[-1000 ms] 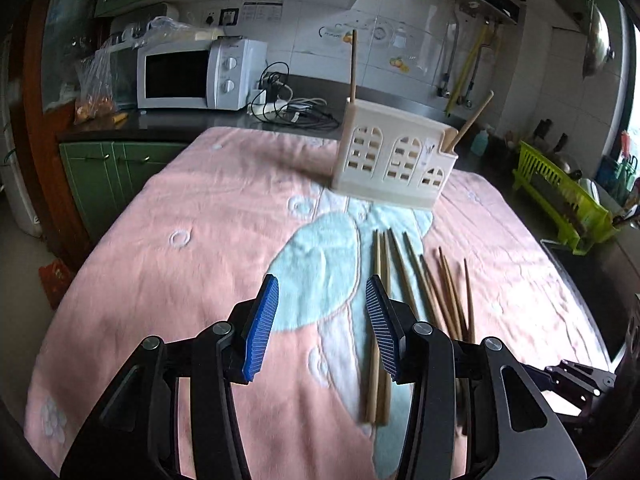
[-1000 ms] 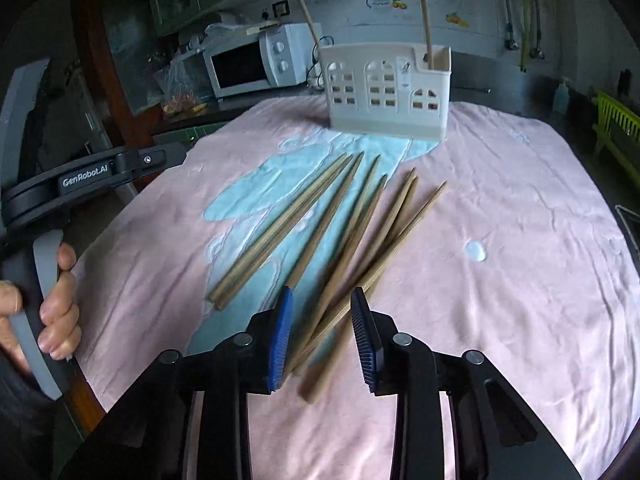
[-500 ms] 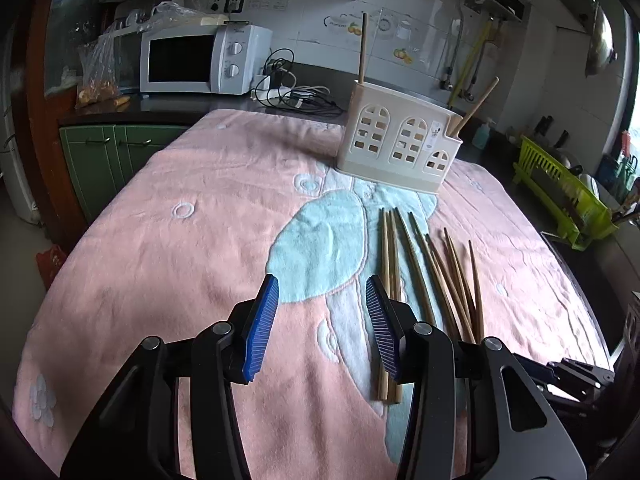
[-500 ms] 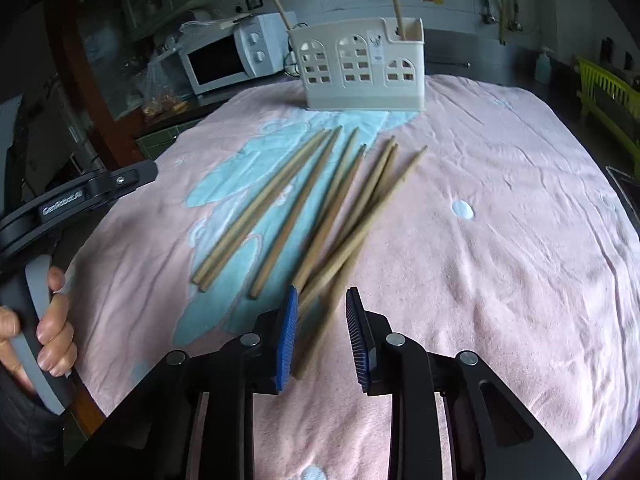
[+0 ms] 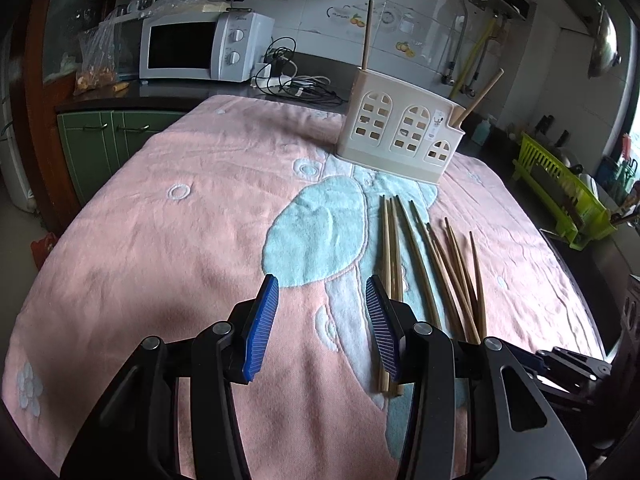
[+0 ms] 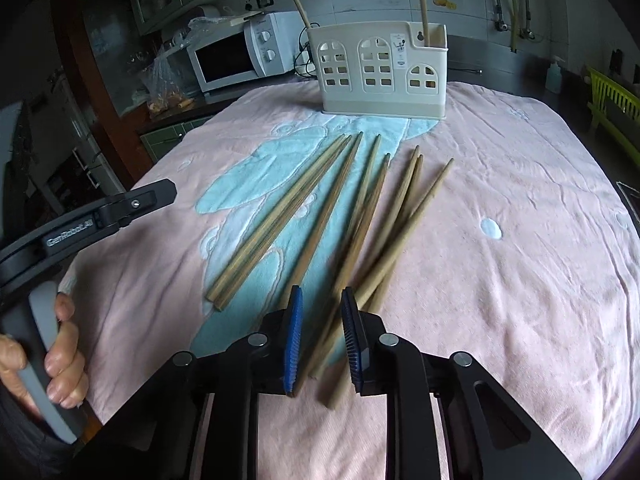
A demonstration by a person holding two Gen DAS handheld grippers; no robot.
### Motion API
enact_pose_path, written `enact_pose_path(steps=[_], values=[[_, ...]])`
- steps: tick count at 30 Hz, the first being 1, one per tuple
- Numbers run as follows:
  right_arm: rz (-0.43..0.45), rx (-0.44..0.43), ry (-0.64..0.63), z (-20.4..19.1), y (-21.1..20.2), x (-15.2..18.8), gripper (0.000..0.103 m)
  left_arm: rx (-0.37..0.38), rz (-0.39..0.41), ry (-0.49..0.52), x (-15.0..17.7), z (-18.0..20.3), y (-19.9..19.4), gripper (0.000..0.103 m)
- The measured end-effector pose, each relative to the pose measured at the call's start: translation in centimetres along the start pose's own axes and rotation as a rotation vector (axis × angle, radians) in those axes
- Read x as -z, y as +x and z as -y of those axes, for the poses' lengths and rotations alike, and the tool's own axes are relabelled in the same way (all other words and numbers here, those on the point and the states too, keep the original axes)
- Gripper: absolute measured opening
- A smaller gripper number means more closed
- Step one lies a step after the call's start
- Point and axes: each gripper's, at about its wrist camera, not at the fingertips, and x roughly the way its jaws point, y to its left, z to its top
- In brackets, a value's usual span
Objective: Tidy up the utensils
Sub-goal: 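Move the left tool back to the chopsticks and grasp another one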
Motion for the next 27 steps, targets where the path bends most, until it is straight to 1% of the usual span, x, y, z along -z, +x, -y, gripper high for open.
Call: enact_pose_path(steps=[6, 9, 12, 13, 16, 20, 22, 25, 27], values=[[-0.007, 0.07, -0.045, -1.1, 0.9, -0.1, 0.018, 0.006, 0.002, 0.005, 0.1, -0.1, -0.1, 0.046], [-0.015, 0.127, -0.089, -1.6, 1.2, 0.1, 0.017, 0.01, -0.005, 0.003, 0.3, -0.3, 0.0, 0.046], [-0.024, 0.157, -0.106, -1.4, 1.5, 0.4, 0.012, 0.011, -0.009, -0.004, 0.4, -0.5, 0.1, 0.046], [-0.022, 0.165, -0.112, -1.4, 1.4, 0.4, 0.008, 0.011, -0.011, -0.006, 0.4, -0.6, 0.2, 0.046], [-0.019, 0.156, -0.101, -1.0, 1.2, 0.5, 0.0, 0.014, -0.018, -0.008, 0.5, -0.7, 0.3, 0.046], [-0.015, 0.146, -0.075, -0.1, 0.9, 0.6, 0.0, 0.032, -0.031, 0.014, 0.8, -0.2, 0.5, 0.046], [-0.012, 0.12, -0.044, 0.6, 0.6, 0.7, 0.0, 0.048, -0.044, 0.026, 1.0, 0.2, 0.7, 0.046], [-0.008, 0.119, -0.027, 1.2, 0.3, 0.7, 0.0, 0.075, -0.073, 0.054, 1.5, 1.1, 1.2, 0.046], [-0.014, 0.089, 0.002, 1.8, 0.2, 0.8, 0.0, 0.099, -0.089, 0.071, 1.8, 1.6, 1.5, 0.045]])
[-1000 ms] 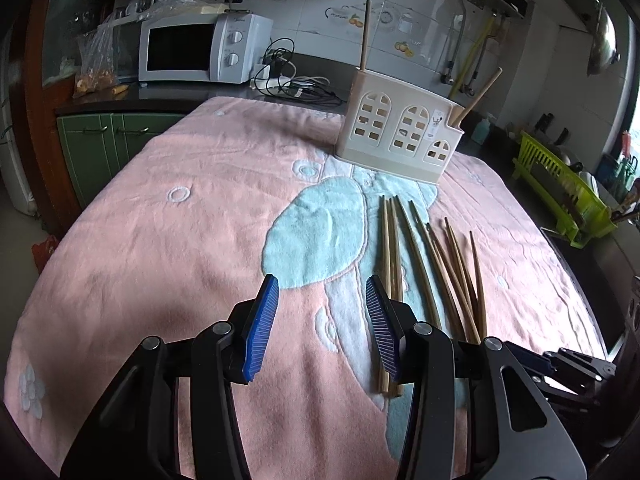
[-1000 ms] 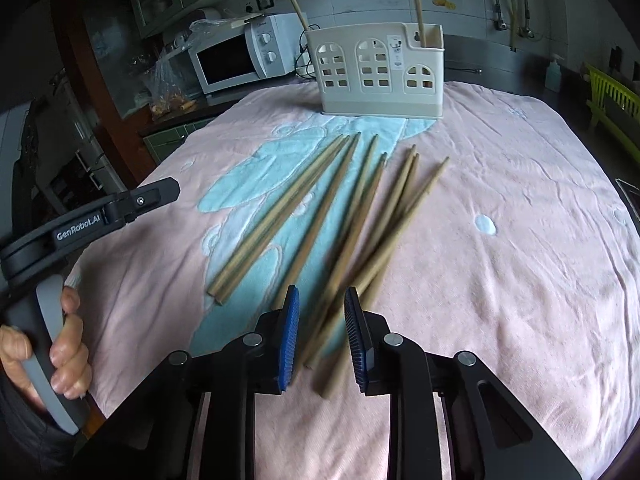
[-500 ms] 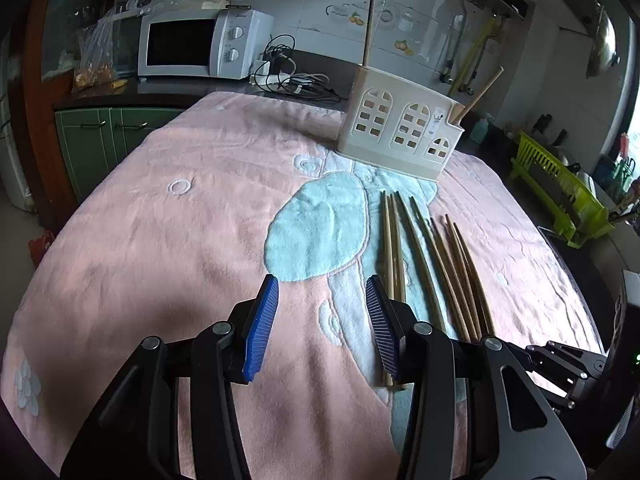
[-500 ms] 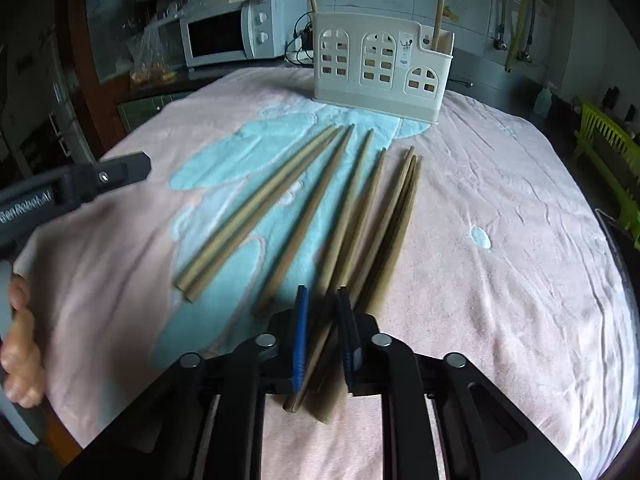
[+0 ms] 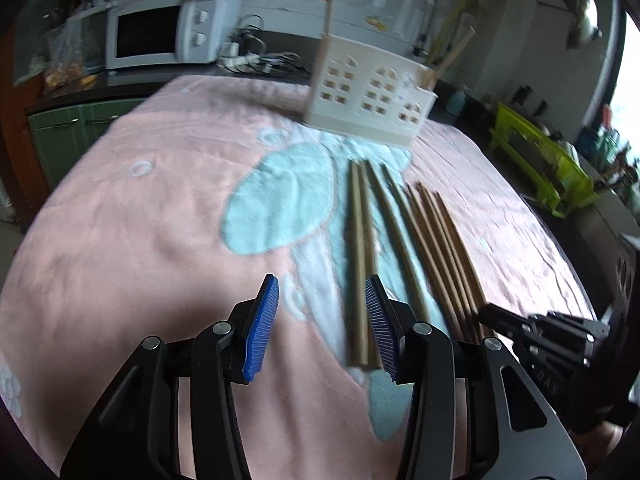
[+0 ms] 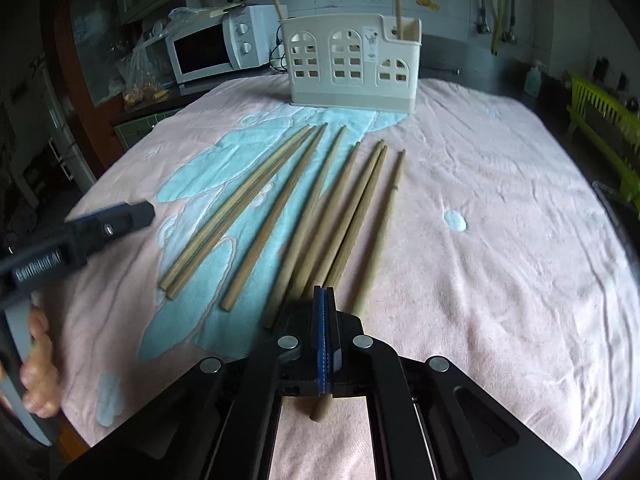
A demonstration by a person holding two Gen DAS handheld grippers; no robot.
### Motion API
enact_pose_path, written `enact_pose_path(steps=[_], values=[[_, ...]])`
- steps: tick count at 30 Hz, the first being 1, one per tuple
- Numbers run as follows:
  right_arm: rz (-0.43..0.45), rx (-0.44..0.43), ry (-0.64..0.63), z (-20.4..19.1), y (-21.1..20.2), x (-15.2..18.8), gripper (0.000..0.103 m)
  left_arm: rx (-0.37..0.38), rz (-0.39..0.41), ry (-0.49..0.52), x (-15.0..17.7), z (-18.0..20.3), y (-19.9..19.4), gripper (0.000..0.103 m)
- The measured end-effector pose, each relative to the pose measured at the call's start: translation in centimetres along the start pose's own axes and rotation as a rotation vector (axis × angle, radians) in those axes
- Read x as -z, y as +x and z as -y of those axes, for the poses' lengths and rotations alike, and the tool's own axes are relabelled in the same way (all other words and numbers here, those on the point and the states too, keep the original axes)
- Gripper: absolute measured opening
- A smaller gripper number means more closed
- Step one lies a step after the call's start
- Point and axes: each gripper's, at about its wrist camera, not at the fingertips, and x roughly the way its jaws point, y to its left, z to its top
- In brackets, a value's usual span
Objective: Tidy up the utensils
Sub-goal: 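Move the left tool back to the chopsticks and grasp another one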
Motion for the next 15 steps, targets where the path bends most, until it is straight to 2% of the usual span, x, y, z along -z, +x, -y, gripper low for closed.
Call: enact_pose_path(steps=[6, 8, 9, 15], values=[[0.017, 0.014, 0.011, 0.9, -1.2, 0.3, 0.004, 0.027, -0.062, 0.022, 0.6, 1.0, 1.7, 0.04], [0.022, 0.006, 0.015, 1.0, -1.6, 0.6, 0.022, 0.028, -0.068, 0.018, 0.7, 1.1, 2.1, 0.04], [0.024, 0.004, 0.014, 1.0, -1.9, 0.9, 0.023, 0.029, -0.073, 0.02, 0.7, 1.2, 2.3, 0.04], [0.018, -0.003, 0.007, 0.8, -2.6, 2.2, 0.023, 0.015, -0.094, 0.04, 1.0, 1.5, 2.9, 0.04]])
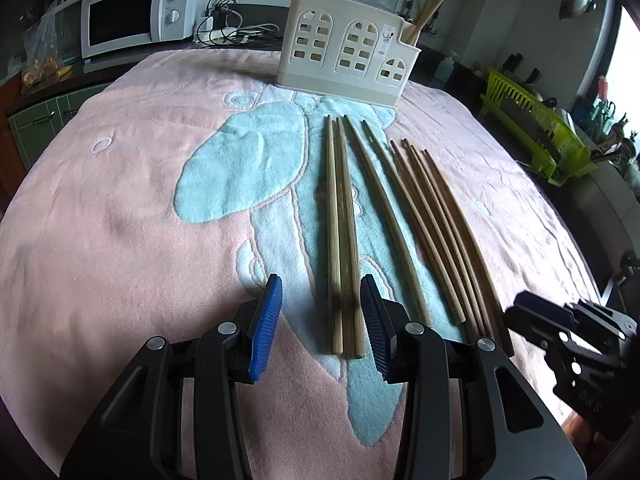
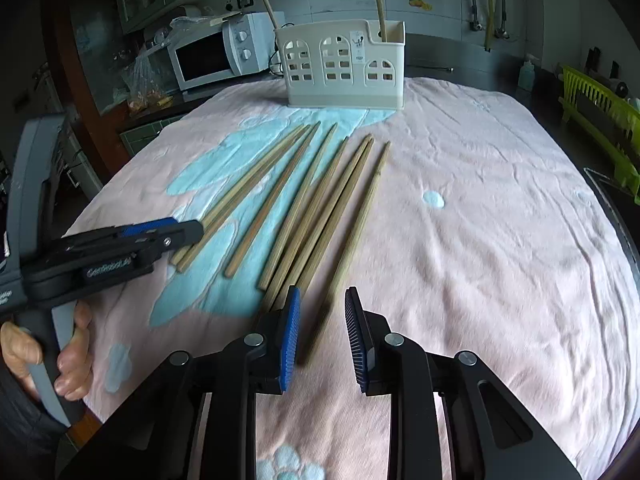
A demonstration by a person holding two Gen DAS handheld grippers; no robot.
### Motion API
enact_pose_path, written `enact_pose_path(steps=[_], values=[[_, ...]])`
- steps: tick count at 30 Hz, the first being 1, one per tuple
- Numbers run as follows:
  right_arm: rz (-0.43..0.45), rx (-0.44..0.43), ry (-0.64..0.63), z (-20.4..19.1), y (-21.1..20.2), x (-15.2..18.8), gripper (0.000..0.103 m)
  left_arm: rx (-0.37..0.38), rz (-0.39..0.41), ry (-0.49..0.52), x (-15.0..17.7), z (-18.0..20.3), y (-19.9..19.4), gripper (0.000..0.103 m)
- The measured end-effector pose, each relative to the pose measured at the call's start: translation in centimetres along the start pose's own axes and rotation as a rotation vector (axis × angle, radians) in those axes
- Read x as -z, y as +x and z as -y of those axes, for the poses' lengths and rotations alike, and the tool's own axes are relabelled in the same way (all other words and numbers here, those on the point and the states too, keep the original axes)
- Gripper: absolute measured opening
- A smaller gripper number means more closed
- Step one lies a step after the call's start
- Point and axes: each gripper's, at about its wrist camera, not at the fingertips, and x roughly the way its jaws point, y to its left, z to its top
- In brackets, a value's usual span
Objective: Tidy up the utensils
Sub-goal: 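Move the left tool back to the chopsticks and grasp another one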
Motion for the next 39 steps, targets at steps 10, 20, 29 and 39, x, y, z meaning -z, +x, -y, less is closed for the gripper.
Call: enact_pose_path(steps=[10, 20, 29, 39], values=[[-0.02, 0.026, -0.01, -0.1, 0.8, 1.0, 0.021, -0.024, -0.013, 0.044, -0.8, 1.1, 0.9, 0.032], [-0.024, 0.009, 0.031, 1.3, 0.7, 0.7, 0.02, 0.008, -0.015, -0.019, -1.6, 0.2, 1.4, 0.019], [-0.024, 0.041, 0.013, 1.4, 1.0, 0.5, 0.02, -0.027, -0.011, -0.012, -1.8, 0.1, 1.4, 0.019], [-0.026, 0.042, 0.005, 1.3, 1.0, 0.5, 0.02, -0.117, -0.032, 0.102, -2.1, 1.9, 2.3, 0.019]])
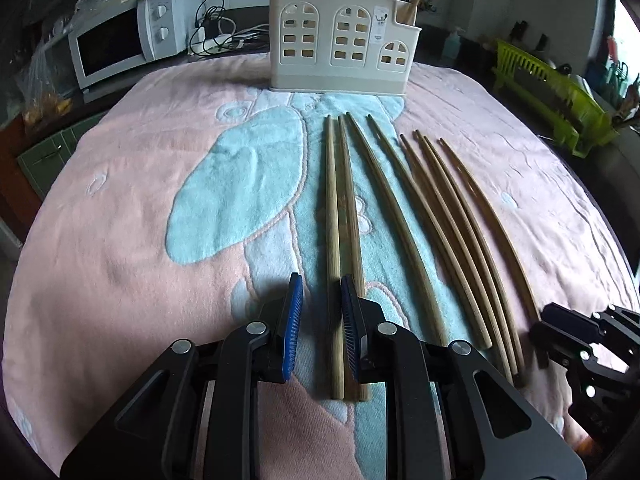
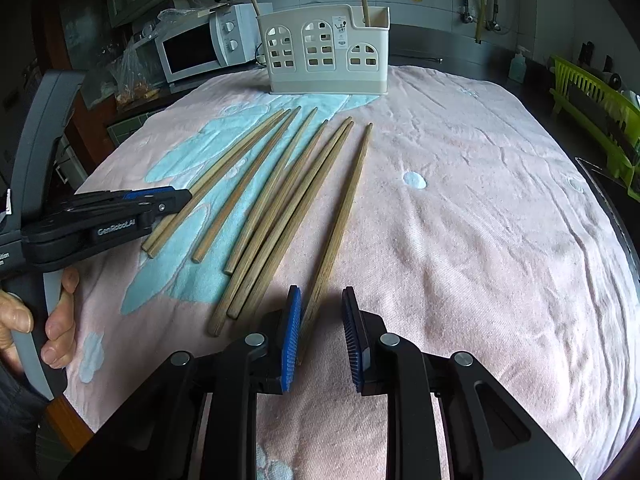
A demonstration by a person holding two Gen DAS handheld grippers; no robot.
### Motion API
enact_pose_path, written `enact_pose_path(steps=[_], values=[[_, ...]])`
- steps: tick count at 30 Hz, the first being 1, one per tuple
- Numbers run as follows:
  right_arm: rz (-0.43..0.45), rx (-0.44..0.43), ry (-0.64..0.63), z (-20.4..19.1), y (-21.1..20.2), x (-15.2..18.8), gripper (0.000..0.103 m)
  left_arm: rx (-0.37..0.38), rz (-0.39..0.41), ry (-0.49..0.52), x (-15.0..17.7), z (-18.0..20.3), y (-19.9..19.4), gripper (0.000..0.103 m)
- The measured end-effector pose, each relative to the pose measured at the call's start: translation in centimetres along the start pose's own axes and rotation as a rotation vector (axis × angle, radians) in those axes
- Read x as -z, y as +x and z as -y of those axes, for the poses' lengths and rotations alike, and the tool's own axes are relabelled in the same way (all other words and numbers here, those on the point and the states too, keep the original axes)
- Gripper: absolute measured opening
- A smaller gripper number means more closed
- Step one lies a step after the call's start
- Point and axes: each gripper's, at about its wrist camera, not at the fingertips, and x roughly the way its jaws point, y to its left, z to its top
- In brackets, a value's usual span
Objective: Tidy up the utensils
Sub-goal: 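Move the left tool back to the chopsticks and grasp another one, then lift the chopstick with the left tool and carry it over the holder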
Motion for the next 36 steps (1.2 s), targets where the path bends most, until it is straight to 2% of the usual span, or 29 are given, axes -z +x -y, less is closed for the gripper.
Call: enact_pose_path(steps=[4, 9, 11, 14, 20, 25, 36], values=[[-0.002, 0.005, -0.006, -0.2, 0.1, -0.1, 0.02, -0.008, 0.01, -0.02, -0.2, -0.2, 0.2, 0.018], [-0.003, 0.02, -0.025, -0.5, 0.4, -0.3, 0.02, -0.077, 0.007, 0.042, -0.1, 1.1, 0.3, 0.015], [-0.002, 0.032, -0.037, -0.6, 0.3, -0.3, 0.012, -0.081, 0.003, 0.037, -0.2, 1.2, 0.2, 0.015], [0.0, 0.021, -0.02, -0.1, 0.1, -0.2, 0.01, -0.058, -0.001, 0.02, -0.2, 0.9, 0.0, 0.007], [0.07, 0.039, -0.029, 0.4, -1.9, -0.9, 0.009, 0.032, 0.006, -0.022, -0.1, 0.2, -0.4, 0.006], [0.157, 0.051, -0.055, 0.4, -4.2, -2.4, 0.009, 0.07, 0.068, -0.055, -0.6, -0.5, -2.0, 0.006], [0.349, 0.021, -0.089, 0.9, -7.4, -8.5, 0.007, 0.053, 0.284, -0.072, -3.5, -1.0, -6.1, 0.005]])
